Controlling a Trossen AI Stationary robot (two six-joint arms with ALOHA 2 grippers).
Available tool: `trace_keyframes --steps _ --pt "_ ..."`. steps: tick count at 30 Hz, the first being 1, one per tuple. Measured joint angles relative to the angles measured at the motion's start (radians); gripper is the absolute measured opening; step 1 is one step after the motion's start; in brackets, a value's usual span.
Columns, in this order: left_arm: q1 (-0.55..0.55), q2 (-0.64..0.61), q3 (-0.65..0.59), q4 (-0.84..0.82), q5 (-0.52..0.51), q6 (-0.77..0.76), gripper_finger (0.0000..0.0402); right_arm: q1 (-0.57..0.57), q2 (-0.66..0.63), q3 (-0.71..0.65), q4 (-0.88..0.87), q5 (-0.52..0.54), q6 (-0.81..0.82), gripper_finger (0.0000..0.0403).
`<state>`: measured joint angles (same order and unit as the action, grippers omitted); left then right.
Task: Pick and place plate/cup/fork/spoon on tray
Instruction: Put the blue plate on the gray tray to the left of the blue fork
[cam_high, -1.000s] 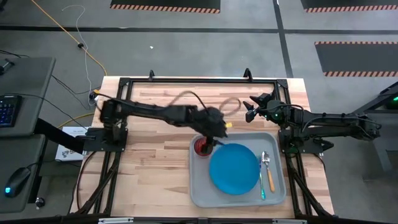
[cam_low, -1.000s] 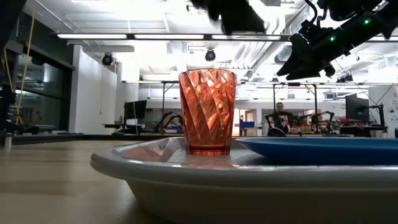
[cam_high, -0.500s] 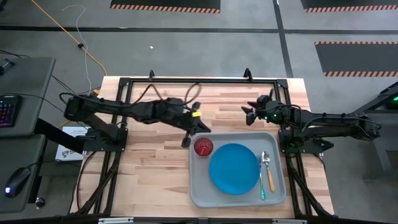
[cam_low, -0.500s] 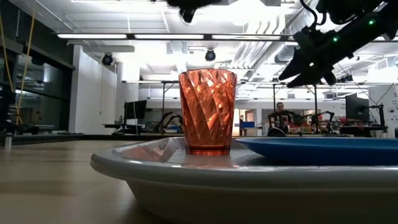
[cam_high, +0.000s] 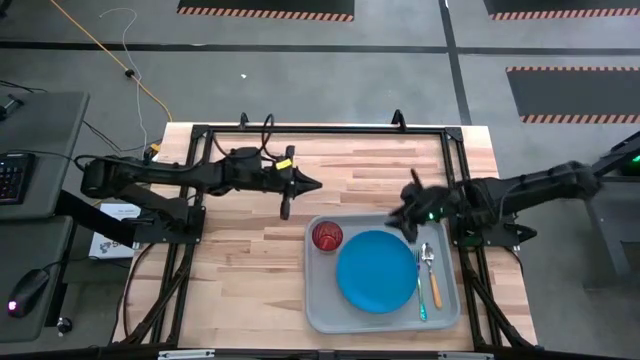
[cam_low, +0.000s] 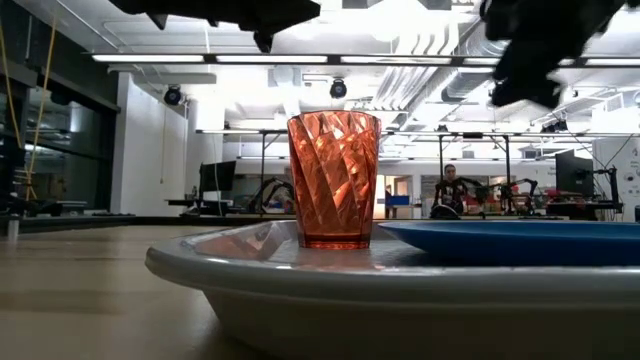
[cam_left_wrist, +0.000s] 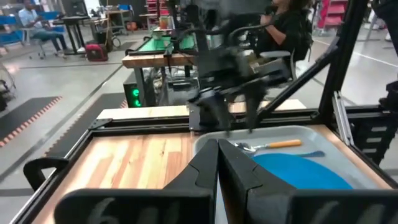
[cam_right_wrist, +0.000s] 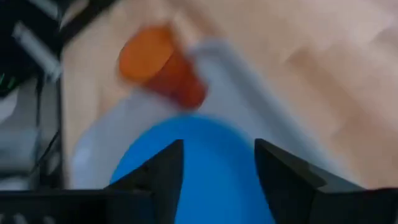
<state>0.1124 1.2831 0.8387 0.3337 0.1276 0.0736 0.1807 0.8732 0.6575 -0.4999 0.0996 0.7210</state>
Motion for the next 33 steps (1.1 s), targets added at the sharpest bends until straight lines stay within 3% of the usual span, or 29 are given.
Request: trace_keyframes --steps 8,12,16,33 --pt "-0.01 0.01 -0.001 -0.004 0.0 0.032 0.0 0.378 0.259 0.234 -0.489 -0.026 0.485 0.0015" --pt "-0.01 0.009 -0.001 0.002 0.0 0.032 0.0 0.48 0.381 0.233 -0.497 -0.149 0.643 0.0022" --pt "-0.011 0.009 -0.001 0.002 0.0 0.033 0.0 0.517 0.484 0.222 -0.499 -0.198 0.669 0.0006" --pt "-0.011 0.009 -0.001 0.001 0.0 0.054 0.0 0.473 0.683 0.223 -0.478 -0.182 0.565 0.0"
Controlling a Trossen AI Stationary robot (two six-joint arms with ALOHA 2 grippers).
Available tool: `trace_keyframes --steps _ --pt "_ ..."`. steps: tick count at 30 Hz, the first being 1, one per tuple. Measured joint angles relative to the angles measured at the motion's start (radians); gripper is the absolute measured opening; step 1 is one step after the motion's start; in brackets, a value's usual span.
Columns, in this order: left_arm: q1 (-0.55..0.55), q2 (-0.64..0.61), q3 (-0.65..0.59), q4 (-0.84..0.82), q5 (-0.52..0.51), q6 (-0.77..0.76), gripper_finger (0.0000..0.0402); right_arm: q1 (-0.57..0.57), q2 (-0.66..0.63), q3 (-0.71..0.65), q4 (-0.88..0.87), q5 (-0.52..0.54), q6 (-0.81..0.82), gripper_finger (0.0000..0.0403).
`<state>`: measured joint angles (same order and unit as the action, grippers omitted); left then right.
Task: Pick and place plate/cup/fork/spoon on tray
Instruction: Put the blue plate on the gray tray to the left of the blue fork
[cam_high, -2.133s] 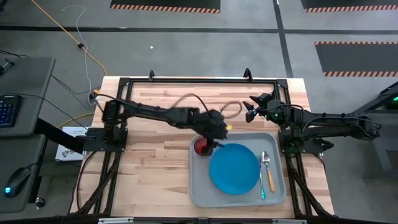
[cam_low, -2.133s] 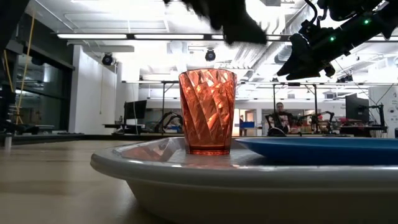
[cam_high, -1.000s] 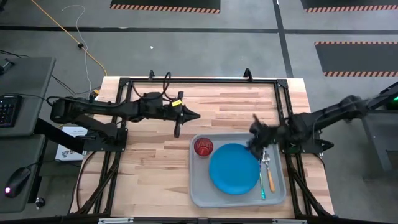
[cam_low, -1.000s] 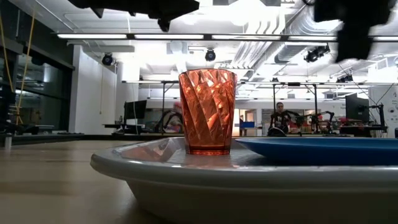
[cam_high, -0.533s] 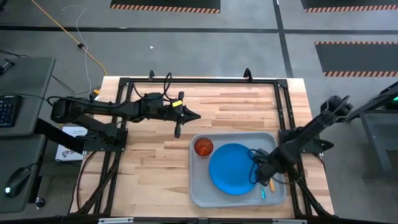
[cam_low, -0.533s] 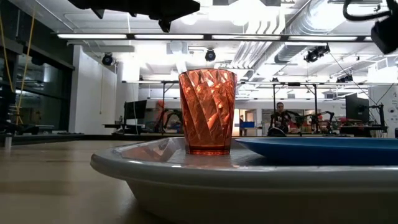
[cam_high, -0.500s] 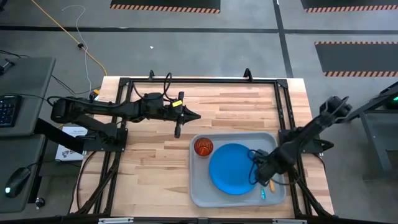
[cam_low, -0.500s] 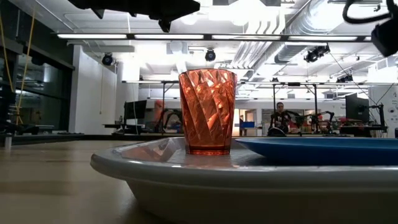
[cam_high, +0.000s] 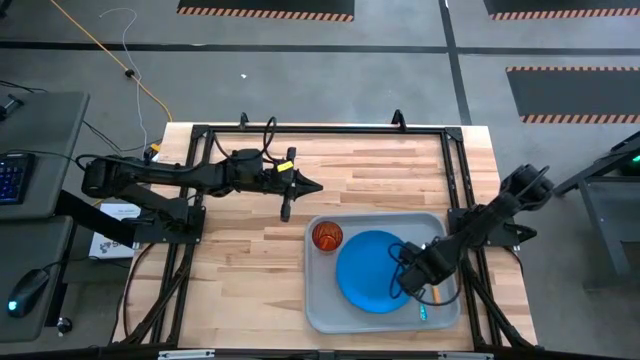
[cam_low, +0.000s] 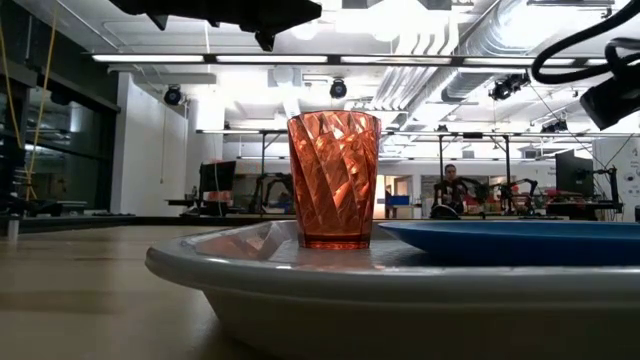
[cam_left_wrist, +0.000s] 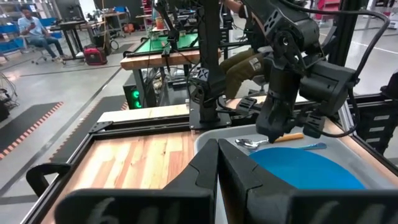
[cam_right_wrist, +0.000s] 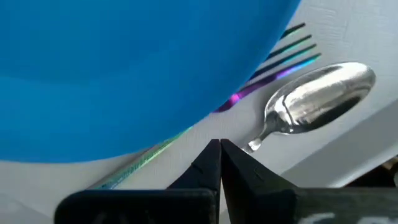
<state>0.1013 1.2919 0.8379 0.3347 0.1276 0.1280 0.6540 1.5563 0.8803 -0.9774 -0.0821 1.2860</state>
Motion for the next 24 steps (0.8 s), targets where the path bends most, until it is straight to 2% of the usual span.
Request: trace_keyframes --steps 24 --pt "0.0 0.001 0.0 -0.019 0.0 0.0 0.0 -0.006 0.015 0.0 0.066 0.055 -0.037 0.0"
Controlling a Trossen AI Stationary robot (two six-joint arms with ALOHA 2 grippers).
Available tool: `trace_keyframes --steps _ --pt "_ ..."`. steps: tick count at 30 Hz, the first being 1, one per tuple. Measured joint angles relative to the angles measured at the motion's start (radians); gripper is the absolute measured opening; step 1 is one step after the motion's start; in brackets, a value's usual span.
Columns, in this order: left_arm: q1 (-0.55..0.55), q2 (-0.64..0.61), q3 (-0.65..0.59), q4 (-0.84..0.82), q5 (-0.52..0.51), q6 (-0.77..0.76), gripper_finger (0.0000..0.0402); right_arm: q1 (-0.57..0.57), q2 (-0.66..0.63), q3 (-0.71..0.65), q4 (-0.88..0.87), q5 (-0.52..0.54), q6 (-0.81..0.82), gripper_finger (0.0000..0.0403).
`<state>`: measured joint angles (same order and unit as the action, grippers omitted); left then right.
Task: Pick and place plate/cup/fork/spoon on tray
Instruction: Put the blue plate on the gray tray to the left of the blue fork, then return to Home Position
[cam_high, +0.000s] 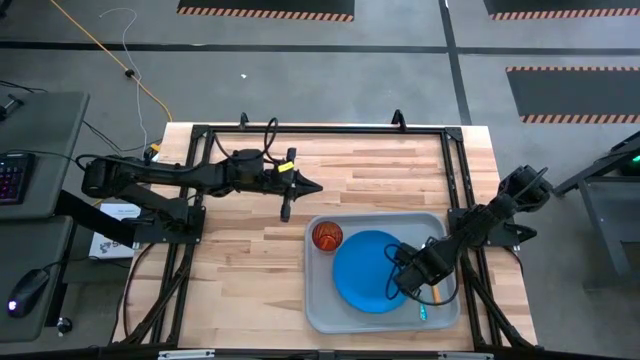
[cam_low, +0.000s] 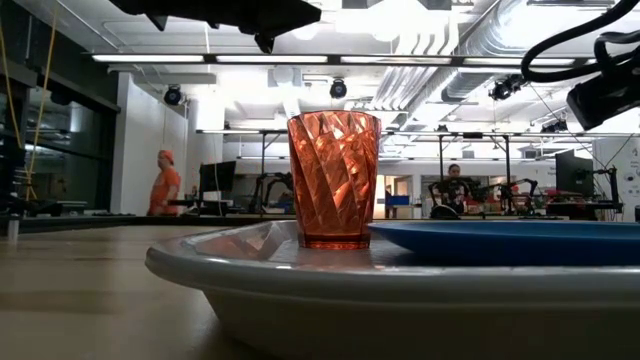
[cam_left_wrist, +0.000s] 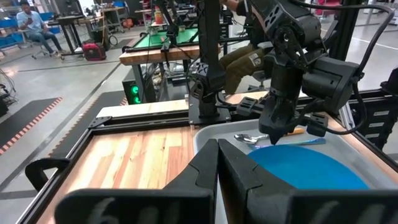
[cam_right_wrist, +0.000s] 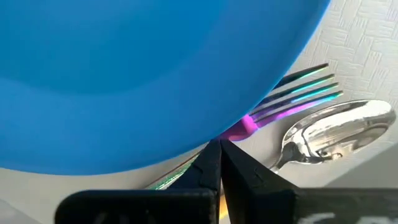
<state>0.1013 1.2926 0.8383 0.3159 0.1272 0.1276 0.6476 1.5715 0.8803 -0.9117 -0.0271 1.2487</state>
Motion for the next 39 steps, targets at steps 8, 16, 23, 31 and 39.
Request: trace_keyframes --steps 8,16,23,31,39 --pt "0.0 0.0 0.0 -0.004 0.0 0.0 0.0 0.0 0.0 0.0 0.021 0.001 0.0 0.0" --pt "0.0 0.0 0.0 -0.004 0.0 0.0 0.0 0.0 0.0 0.0 0.037 0.011 0.0 0.0" --pt "0.003 0.0 0.0 -0.014 -0.023 0.007 0.0 0.001 -0.026 0.0 -0.048 -0.109 -0.015 0.0" --pt "0.033 -0.116 0.0 -0.198 -0.141 0.072 0.0 0.003 -0.247 0.007 -0.159 0.129 0.029 0.0" --pt "0.108 -0.302 -0.149 -0.237 -0.14 -0.054 0.0 -0.101 -0.428 0.007 -0.067 0.4 -0.252 0.0"
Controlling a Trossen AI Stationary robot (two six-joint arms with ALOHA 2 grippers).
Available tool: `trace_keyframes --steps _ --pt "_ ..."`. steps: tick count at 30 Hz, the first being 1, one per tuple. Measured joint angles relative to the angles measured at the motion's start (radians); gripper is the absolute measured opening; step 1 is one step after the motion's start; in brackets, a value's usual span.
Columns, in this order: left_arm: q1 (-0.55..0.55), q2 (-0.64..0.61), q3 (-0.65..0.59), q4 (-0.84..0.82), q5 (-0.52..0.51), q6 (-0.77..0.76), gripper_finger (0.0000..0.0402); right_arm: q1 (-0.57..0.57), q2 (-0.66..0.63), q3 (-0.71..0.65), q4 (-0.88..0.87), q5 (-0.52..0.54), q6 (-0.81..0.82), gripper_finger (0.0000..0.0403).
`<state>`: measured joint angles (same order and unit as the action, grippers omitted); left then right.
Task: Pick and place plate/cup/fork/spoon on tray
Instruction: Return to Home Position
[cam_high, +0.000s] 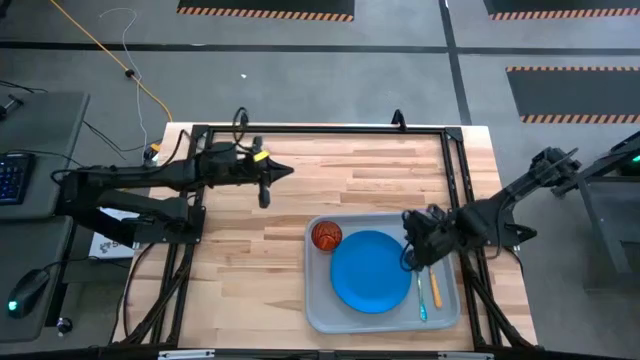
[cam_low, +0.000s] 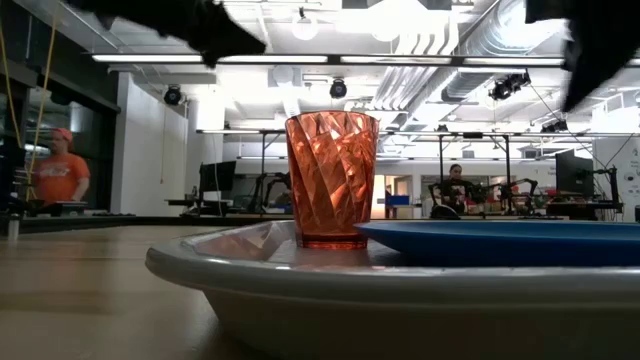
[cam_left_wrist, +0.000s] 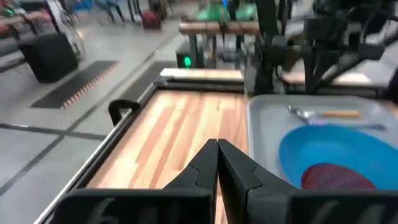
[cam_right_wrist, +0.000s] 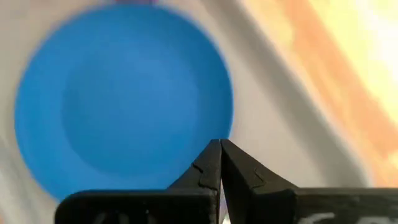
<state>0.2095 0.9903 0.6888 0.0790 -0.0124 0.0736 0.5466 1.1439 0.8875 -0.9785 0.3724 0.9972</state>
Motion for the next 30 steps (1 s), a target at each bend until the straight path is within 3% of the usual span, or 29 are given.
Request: trace_keyframes --steps 6,10,13,17,24,30 --pt "0.025 -0.121 -0.243 0.282 -0.001 -0.054 0.0 -0.143 -0.053 0.0 0.133 0.038 -0.315 0.0" --pt "-0.038 -0.171 -0.326 0.271 -0.004 -0.094 0.0 -0.243 -0.075 0.0 0.228 -0.016 -0.498 0.0" --pt "-0.096 -0.219 -0.383 0.26 -0.086 -0.114 0.0 -0.317 -0.08 0.0 0.283 -0.086 -0.598 0.0" --pt "-0.167 -0.302 -0.461 0.26 -0.186 -0.15 0.0 -0.382 -0.08 0.0 0.314 -0.158 -0.666 0.0" --pt "-0.209 -0.475 -0.581 0.265 -0.188 -0.147 0.0 -0.397 -0.117 -0.001 0.31 -0.186 -0.693 0.0" --pt "-0.209 -0.652 -0.678 0.239 -0.169 -0.166 0.0 -0.396 -0.249 -0.061 0.37 -0.174 -0.681 0.0"
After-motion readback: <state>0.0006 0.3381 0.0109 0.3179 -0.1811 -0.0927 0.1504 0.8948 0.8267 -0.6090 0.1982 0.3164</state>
